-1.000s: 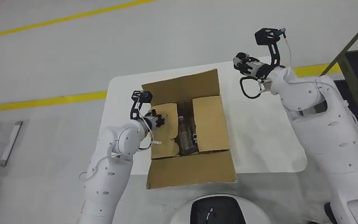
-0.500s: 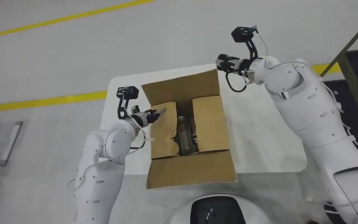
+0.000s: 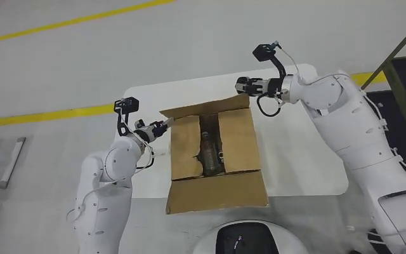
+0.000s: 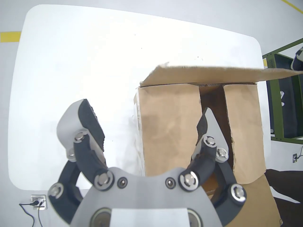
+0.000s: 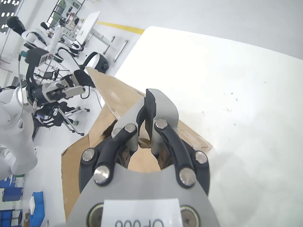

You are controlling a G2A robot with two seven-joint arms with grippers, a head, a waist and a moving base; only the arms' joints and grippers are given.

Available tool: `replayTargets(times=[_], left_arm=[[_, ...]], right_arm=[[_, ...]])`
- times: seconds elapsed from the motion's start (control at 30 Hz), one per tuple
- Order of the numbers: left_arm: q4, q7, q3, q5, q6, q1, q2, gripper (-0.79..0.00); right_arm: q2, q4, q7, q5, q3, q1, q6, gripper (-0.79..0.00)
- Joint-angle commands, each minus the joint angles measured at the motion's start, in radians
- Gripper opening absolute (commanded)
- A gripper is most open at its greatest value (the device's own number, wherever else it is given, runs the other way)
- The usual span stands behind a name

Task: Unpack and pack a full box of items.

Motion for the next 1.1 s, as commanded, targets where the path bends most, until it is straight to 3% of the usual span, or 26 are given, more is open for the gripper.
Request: replayTargets(times=[0.0,0.23,0.43,0.7,0.93,1.07], left_arm=[[-0.001,0.0,-0.011,0.002,0.0,0.001,0.002,0.0],[-0.009,-0.006,-0.043,-0.007,0.012,0.015,0.007,0.0],[-0.009,-0.006,-0.043,-0.007,0.012,0.015,0.007,0.0],[-0.009,-0.006,-0.043,-0.007,0.012,0.015,0.007,0.0],[-0.009,-0.006,-0.043,-0.007,0.012,0.015,0.007,0.0],[-0.047,0.033,-0.046,0.016,-0.083,0.064,0.014,0.0]], right_arm=[[0.007,-0.059,0.012,-0.02,0.006,-0.037,0.001,-0.785],[0.031,-0.261,0.014,-0.126,0.014,-0.194,0.036,-0.785],[0.04,-0.31,-0.031,-0.187,0.01,-0.282,0.054,-0.785],[0.044,-0.342,-0.143,-0.336,-0.023,-0.333,0.02,-0.785],[0.043,-0.355,-0.171,-0.482,-0.068,-0.327,0.014,-0.785],[0.043,-0.367,-0.19,-0.513,-0.074,-0.335,0.025,-0.785]])
